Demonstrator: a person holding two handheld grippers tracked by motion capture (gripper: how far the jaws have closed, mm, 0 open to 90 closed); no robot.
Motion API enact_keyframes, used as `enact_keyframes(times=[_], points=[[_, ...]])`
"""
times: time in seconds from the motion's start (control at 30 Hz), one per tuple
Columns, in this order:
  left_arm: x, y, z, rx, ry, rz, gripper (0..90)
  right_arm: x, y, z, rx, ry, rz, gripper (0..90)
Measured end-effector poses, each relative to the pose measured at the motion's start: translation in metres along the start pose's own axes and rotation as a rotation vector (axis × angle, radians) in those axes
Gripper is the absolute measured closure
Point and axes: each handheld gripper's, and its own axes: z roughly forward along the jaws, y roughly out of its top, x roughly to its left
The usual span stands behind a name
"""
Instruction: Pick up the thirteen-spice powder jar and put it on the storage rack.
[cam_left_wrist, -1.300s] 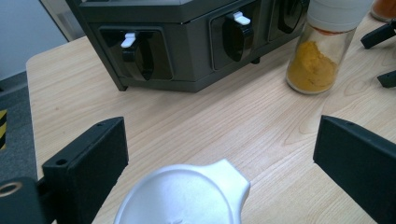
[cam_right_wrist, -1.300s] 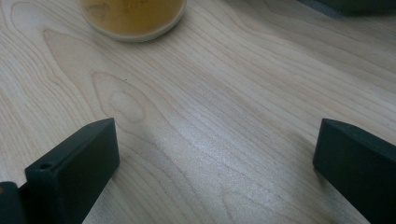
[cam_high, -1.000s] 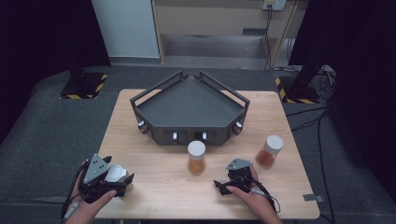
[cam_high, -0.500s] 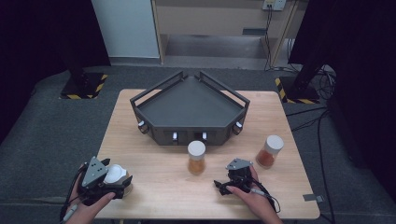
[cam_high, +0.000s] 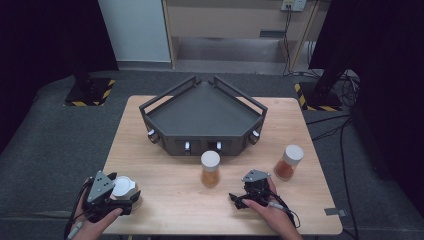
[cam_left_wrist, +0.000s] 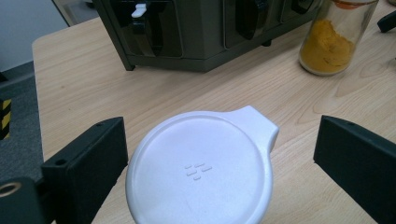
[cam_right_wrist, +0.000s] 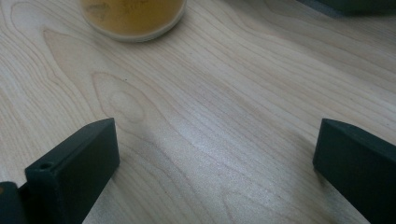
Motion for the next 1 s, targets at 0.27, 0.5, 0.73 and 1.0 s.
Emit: enact_keyframes(times=[0.27,0.5,0.73,1.0], points=[[0.001,-0.004,0.001,0.0,0.004,-0.003,1.8,0.0,0.0,0.0,0.0,0.0,0.0,0.5],[0.001,-0.008,0.002,-0.001,0.004,-0.002,1.8,0.0,0.0,0.0,0.0,0.0,0.0,0.5],[0.002,-0.017,0.004,0.0,0.005,-0.015,1.7,0.0,0.0,0.0,0.0,0.0,0.0,0.5],[0.001,-0.026,0.008,-0.005,0.005,-0.028,1.7,0.0,0.0,0.0,0.0,0.0,0.0,0.5]])
